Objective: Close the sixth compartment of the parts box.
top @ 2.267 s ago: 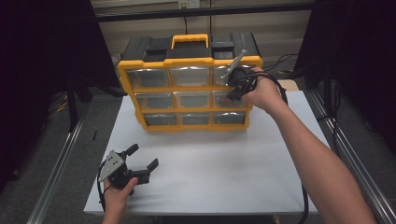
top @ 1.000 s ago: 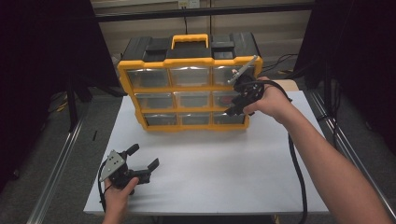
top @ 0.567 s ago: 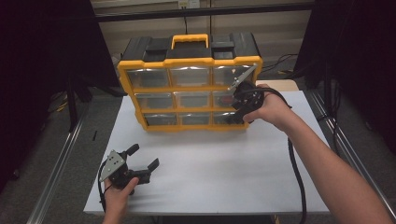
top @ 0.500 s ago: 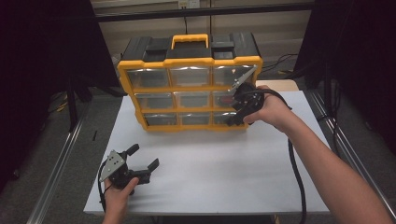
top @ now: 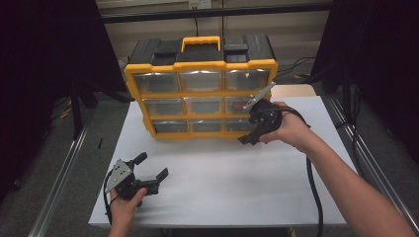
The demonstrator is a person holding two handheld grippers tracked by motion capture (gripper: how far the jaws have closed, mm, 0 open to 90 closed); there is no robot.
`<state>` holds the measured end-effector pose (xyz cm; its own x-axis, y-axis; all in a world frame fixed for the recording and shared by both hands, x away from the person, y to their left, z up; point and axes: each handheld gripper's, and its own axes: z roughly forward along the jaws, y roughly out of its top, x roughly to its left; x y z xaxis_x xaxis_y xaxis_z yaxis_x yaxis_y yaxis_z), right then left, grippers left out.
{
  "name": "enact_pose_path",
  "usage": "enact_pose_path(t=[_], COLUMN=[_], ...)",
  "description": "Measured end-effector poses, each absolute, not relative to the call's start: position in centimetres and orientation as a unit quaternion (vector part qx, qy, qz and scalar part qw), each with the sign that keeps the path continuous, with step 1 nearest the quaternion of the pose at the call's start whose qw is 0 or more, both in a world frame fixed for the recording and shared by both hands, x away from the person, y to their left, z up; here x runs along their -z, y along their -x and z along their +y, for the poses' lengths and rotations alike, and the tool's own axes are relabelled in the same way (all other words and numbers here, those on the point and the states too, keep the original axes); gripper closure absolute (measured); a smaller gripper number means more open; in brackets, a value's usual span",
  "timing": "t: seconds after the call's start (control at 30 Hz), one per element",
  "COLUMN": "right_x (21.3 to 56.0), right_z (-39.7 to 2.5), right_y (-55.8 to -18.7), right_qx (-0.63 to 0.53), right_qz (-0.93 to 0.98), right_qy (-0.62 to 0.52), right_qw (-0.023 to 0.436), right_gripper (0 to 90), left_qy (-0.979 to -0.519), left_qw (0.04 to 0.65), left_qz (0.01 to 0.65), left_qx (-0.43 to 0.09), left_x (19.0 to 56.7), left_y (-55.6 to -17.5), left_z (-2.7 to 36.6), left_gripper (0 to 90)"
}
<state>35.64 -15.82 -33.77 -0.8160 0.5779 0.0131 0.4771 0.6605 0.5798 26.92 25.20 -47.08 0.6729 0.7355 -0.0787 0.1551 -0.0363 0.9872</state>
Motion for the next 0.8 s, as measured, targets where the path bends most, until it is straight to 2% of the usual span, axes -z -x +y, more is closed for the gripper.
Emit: enact_pose_path(t=[0.8], right_x=[36.5], right_z=[-16.4], right_y=[-33.7], right_qx=[-0.271], right_qz=[0.917], right_qy=[-0.278], right_qw=[0.091], right_gripper=[17.1], left_qy=[-0.690], left_qw=[0.604], left_qz=[0.319], left_qx=[-0.239], left_x=[47.1], left_y=[-26.9], left_z=[25.3], left_gripper=[2.4])
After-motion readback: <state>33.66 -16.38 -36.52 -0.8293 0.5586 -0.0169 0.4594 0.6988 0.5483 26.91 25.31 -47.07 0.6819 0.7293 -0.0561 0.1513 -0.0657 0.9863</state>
